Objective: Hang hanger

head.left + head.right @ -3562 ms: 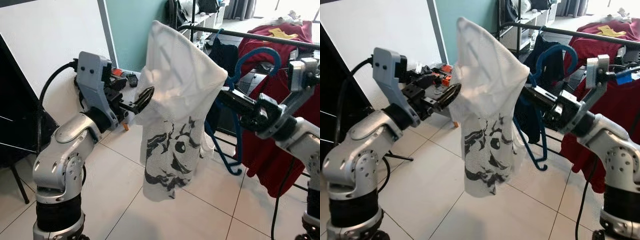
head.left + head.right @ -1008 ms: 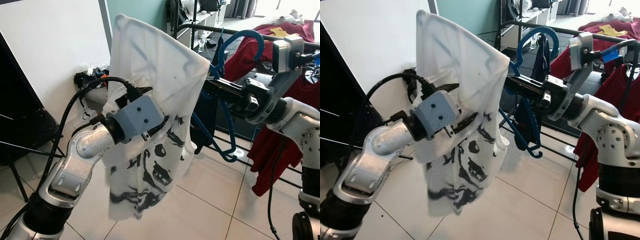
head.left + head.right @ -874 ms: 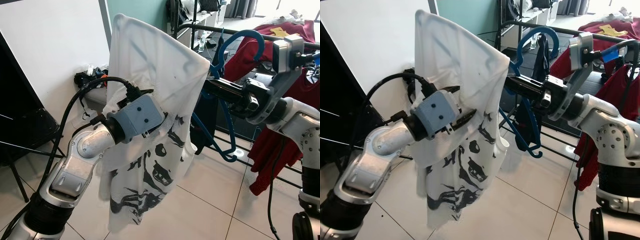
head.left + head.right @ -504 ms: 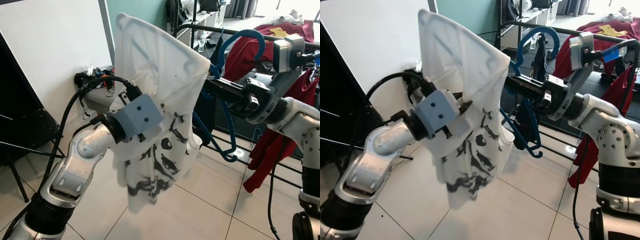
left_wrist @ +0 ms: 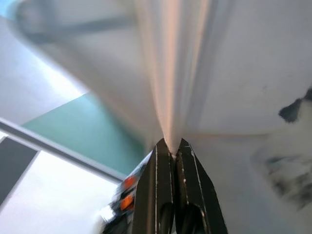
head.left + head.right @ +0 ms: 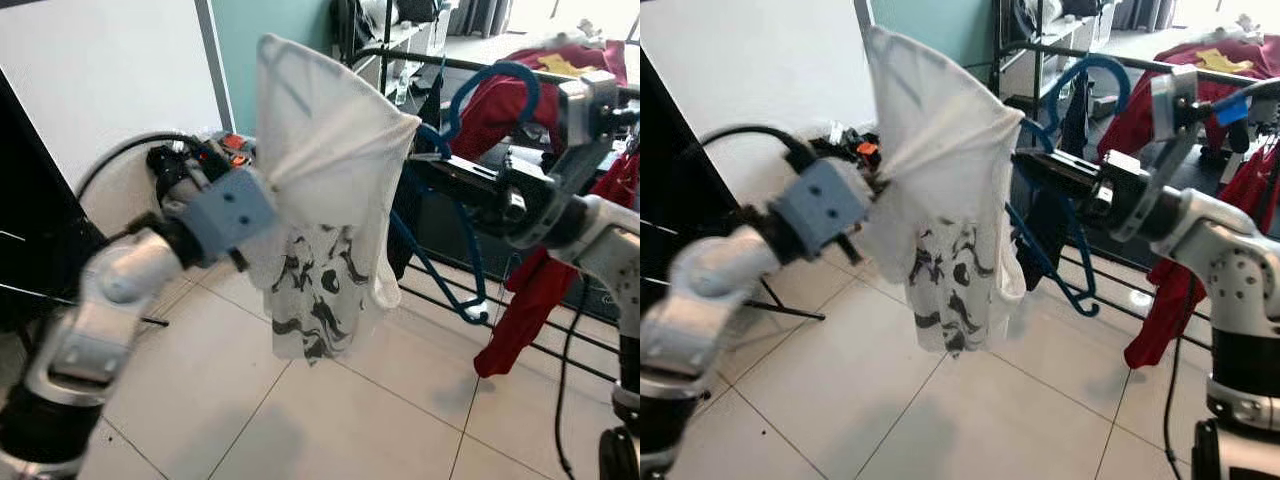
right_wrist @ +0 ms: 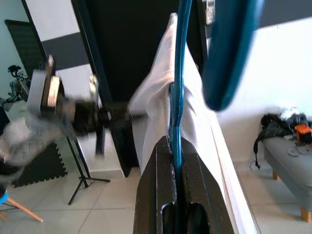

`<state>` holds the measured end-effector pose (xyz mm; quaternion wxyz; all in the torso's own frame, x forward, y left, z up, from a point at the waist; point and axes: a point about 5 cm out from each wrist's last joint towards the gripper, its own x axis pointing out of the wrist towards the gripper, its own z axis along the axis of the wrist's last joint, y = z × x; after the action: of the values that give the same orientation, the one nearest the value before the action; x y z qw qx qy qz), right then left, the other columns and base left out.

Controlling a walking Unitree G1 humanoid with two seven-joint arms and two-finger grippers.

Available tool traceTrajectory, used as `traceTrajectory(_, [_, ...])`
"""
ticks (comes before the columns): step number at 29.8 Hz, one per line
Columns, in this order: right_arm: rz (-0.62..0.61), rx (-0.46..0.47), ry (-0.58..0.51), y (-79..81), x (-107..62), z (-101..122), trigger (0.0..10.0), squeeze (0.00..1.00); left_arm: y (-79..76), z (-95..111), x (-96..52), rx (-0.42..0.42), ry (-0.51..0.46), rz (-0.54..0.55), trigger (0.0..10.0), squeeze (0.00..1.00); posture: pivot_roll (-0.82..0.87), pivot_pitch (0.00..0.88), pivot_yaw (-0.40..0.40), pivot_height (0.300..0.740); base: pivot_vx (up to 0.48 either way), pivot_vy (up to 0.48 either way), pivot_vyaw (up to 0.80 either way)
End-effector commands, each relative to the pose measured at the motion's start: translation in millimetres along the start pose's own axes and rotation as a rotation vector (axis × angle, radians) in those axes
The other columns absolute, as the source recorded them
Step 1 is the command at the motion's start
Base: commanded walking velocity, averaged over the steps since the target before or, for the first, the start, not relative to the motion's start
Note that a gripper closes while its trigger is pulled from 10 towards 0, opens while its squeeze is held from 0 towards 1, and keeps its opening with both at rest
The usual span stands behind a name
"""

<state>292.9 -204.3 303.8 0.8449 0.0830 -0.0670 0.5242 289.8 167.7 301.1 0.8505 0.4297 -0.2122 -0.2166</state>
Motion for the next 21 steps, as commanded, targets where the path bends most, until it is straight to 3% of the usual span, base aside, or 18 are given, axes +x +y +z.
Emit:
traceTrajectory(1, [0.035, -0.026, 0.032, 6.2, -1.6, -2.4, 10.0, 0.00, 32.3, -0.4, -8.6, 0.073, 0.017, 0.048, 0.0, 0.00, -0.08, 0.054, 0.051, 0.740, 0.000, 0.000, 0.00])
traceTrajectory(2, [0.035, -0.026, 0.032, 6.2, -1.6, -2.4, 10.0, 0.00, 32.3, -0.4, -8.6, 0.073, 0.017, 0.048, 0.0, 0.00, -0.08, 0.054, 0.051, 0.740, 0.000, 0.000, 0.00])
traceTrajectory(4, [0.062, -0.018, 0.090, 11.5, -3.8, -14.7, 10.0, 0.00, 61.5, 5.5, -12.0, 0.169, 0.023, 0.069, 0.8, 0.00, -0.07, 0.052, 0.059, 0.740, 0.000, 0.000, 0.00])
traceTrajectory(7, [0.062, -0.018, 0.090, 11.5, -3.8, -14.7, 10.0, 0.00, 61.5, 5.5, -12.0, 0.169, 0.023, 0.069, 0.8, 0.00, -0.07, 0.052, 0.059, 0.740, 0.000, 0.000, 0.00])
traceTrajectory(9, [0.098, -0.007, 0.129, 18.1, -0.9, -26.8, 10.0, 0.00, 78.1, 18.5, -9.0, 0.237, -0.010, 0.058, 1.1, 0.00, -0.06, 0.048, 0.066, 0.740, 0.000, 0.000, 0.00])
traceTrajectory(11, [0.098, -0.007, 0.129, 18.1, -0.9, -26.8, 10.0, 0.00, 78.1, 18.5, -9.0, 0.237, -0.010, 0.058, 1.1, 0.00, -0.06, 0.048, 0.066, 0.740, 0.000, 0.000, 0.00])
traceTrajectory(15, [0.139, 0.002, 0.114, 24.3, 9.2, -35.1, 10.0, 0.00, 78.4, 43.2, 2.8, 0.231, -0.117, -0.007, 1.0, 0.00, -0.05, 0.043, 0.076, 0.740, 0.000, 0.000, 0.00])
traceTrajectory(21, [0.183, 0.005, 0.065, 29.0, 13.4, -32.3, 10.0, 0.00, 74.6, 47.6, 6.5, 0.218, -0.149, -0.043, 1.0, 0.00, -0.05, 0.042, 0.080, 0.740, 0.000, 0.000, 0.00])
